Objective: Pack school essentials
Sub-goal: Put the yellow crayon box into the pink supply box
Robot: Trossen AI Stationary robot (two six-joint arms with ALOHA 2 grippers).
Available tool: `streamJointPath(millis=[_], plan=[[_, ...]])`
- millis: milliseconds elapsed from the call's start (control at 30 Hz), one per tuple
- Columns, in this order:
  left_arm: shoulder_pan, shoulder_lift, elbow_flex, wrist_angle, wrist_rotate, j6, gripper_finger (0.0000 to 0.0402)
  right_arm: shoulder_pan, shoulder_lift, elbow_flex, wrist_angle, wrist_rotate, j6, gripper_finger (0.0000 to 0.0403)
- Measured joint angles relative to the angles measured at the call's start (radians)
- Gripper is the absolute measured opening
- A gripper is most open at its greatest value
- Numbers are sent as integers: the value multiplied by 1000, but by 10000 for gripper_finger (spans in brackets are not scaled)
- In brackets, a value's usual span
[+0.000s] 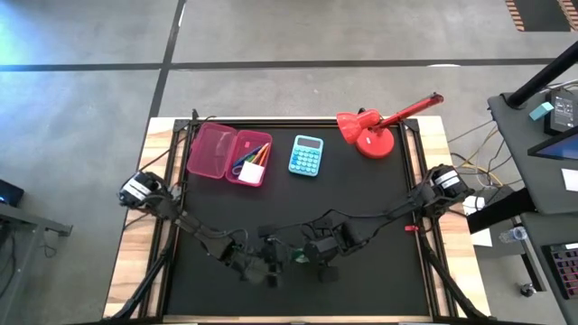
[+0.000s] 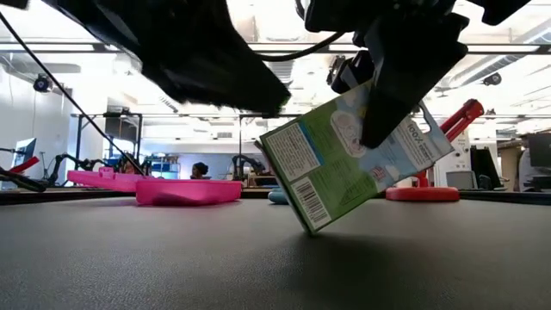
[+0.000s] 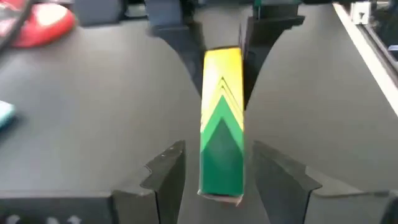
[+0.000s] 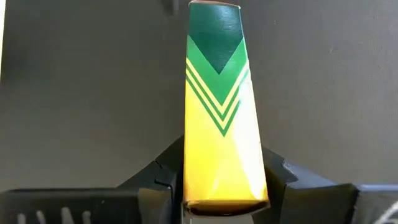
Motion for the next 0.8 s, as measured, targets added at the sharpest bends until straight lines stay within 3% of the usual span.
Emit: streamJointPath(millis=[200,367,800], plan=[[51,17,0,33,63,25,164,-1,0,0,6,0,12,116],[81,18,0,87,205,26,164,0,1,0,11,1,15,115],[99,45,5,85,218,44,164,-1,2,0,34,4,15,115]])
